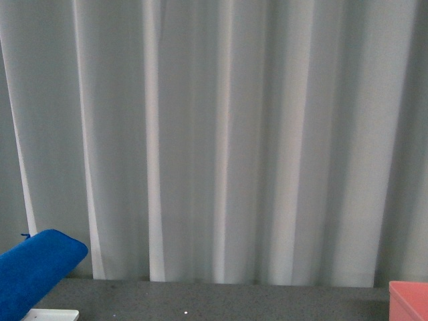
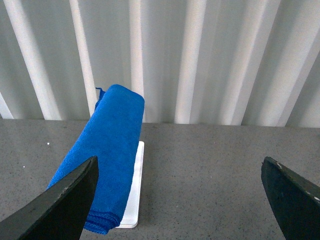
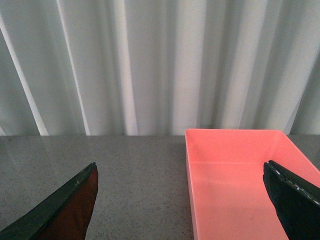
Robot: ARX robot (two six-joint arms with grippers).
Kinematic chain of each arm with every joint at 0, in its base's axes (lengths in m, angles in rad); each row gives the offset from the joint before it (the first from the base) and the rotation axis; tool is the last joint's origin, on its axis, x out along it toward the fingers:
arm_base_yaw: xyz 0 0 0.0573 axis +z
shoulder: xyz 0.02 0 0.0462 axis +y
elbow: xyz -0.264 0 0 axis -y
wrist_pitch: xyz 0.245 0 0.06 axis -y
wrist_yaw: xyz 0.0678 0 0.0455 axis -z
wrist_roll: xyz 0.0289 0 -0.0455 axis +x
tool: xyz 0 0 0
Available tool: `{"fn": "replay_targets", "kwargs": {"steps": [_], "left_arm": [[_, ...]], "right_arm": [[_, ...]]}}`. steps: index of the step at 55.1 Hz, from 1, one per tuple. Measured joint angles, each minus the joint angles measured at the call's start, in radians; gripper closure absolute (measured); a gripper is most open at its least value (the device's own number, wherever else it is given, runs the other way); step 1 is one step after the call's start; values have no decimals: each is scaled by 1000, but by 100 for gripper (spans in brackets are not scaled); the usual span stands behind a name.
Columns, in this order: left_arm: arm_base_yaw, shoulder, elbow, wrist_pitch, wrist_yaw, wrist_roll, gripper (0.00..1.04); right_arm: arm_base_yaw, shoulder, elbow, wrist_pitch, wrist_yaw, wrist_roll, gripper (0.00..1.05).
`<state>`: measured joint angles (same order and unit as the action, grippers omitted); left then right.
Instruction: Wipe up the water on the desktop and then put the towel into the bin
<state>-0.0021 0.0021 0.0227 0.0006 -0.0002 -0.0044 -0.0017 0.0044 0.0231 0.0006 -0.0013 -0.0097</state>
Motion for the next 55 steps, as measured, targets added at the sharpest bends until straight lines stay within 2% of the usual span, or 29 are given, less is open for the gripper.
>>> {"fn": "replay_targets", "kwargs": {"steps": [55], "left_arm": [[0,0,0,0,0,0,7]], "right_arm": [[0,0,0,0,0,0,7]]}}
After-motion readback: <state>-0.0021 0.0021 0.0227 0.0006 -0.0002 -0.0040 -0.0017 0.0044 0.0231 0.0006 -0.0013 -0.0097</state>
